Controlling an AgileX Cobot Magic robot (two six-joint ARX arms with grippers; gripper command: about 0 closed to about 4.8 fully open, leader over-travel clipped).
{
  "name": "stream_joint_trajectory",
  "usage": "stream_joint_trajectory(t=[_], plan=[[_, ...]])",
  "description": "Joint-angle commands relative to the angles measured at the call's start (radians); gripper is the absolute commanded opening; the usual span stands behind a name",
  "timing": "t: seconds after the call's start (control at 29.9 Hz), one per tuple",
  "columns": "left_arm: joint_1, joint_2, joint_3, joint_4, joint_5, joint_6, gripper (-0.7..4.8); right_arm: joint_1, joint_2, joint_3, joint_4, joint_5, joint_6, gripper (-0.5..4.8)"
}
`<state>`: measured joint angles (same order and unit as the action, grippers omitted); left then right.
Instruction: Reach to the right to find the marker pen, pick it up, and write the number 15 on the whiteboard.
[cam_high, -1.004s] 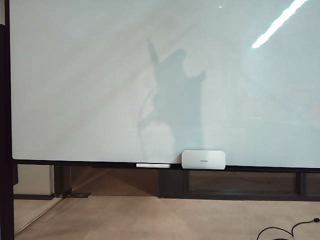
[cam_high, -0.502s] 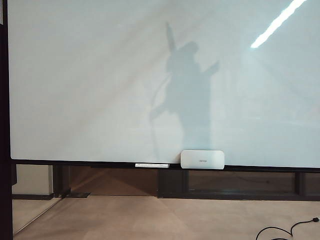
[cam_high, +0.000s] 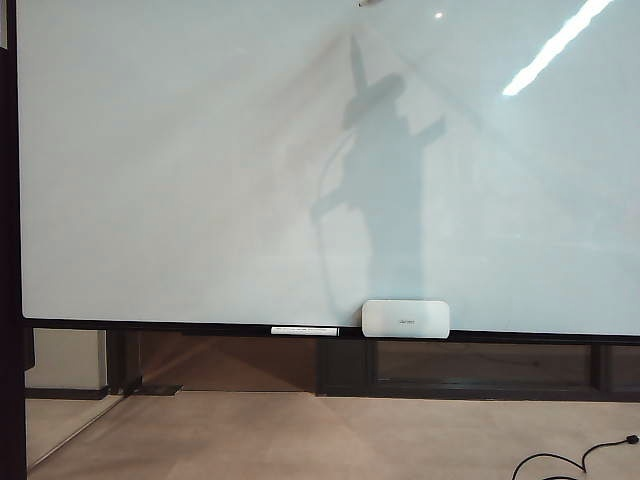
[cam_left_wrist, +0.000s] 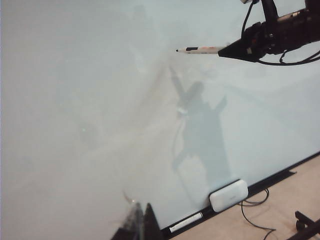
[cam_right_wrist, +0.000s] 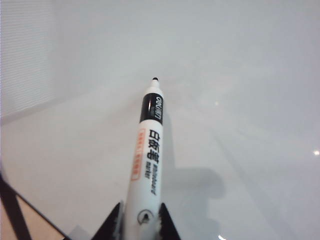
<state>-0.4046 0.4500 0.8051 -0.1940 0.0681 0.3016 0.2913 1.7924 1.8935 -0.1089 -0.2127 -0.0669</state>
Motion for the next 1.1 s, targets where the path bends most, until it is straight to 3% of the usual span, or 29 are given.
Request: stream_joint_trajectory(t=[0.03,0.13,0.3,0.74,1.1], plan=[[0.000,0.024,0.005,0.034,0.003,-0.006,-0.05,0.019,0.002,0.004,0.064,0.066,0.022,-0.02],[0.000,0.042,0.003,0.095,0.007,-0.050,-0.05,0.030,0.005,-0.002,0.100,0.084,0.021,-0.02],[0.000,0.071,0.003,0.169,0.007,-0.048,-0.05,0.055,0.005,-0.002,0.126,0.126,0.039,-0.02],[0.000,0.129,0.003,0.209,0.002,-0.078,-0.05,0.151,0.055,-0.002,0.188,0.246,0.051,-0.02],[0.000,0.155,0.001,0.251,0.033,-0.100,-0.05,0.152,0.055,-0.002,0.253,0.245,0.044,-0.02]])
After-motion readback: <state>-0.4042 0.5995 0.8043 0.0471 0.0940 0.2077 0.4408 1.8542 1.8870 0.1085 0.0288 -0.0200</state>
